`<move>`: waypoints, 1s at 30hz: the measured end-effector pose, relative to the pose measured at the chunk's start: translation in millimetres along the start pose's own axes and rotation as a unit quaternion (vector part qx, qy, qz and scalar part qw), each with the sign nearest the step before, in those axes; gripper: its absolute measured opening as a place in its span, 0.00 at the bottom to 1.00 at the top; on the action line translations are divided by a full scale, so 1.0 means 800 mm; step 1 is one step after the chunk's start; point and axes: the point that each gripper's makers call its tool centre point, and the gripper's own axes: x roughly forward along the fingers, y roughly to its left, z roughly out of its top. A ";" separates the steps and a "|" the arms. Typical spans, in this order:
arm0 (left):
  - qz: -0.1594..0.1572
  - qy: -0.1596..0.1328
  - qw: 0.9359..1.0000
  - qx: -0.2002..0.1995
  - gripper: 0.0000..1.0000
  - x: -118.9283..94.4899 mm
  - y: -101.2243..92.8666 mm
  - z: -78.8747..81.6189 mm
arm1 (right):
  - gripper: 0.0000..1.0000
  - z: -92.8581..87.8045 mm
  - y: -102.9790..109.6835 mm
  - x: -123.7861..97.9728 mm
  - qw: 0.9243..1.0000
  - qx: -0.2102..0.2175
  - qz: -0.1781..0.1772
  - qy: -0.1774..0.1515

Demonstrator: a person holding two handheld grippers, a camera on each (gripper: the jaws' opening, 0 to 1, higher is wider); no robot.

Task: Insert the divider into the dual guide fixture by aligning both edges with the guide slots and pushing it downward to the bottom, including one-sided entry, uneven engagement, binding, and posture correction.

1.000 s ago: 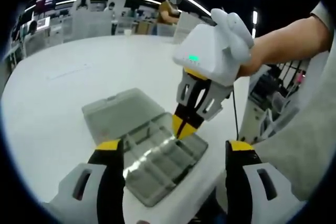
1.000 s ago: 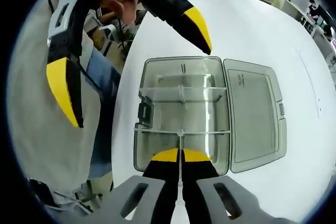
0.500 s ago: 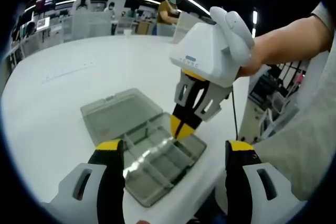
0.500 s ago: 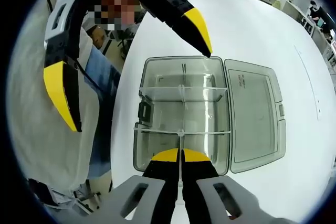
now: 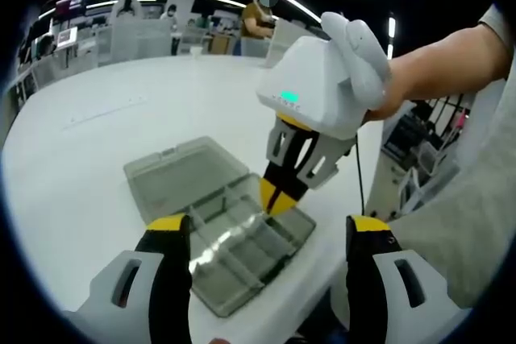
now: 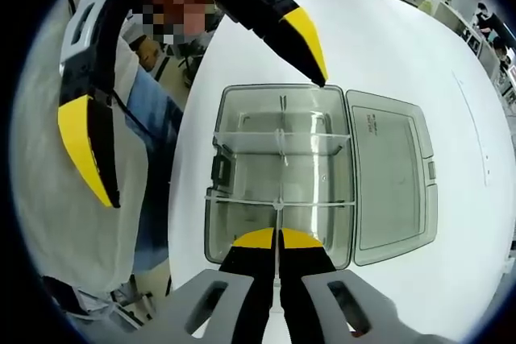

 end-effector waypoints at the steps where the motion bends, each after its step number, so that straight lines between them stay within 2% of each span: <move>1: 0.000 0.000 1.000 0.000 0.77 0.000 0.000 0.000 | 0.00 0.000 0.000 0.000 1.000 0.001 -0.001 0.001; 30: 0.004 0.003 1.000 0.003 0.76 -0.010 -0.003 -0.007 | 0.00 -0.001 0.002 0.004 1.000 -0.011 -0.018 0.017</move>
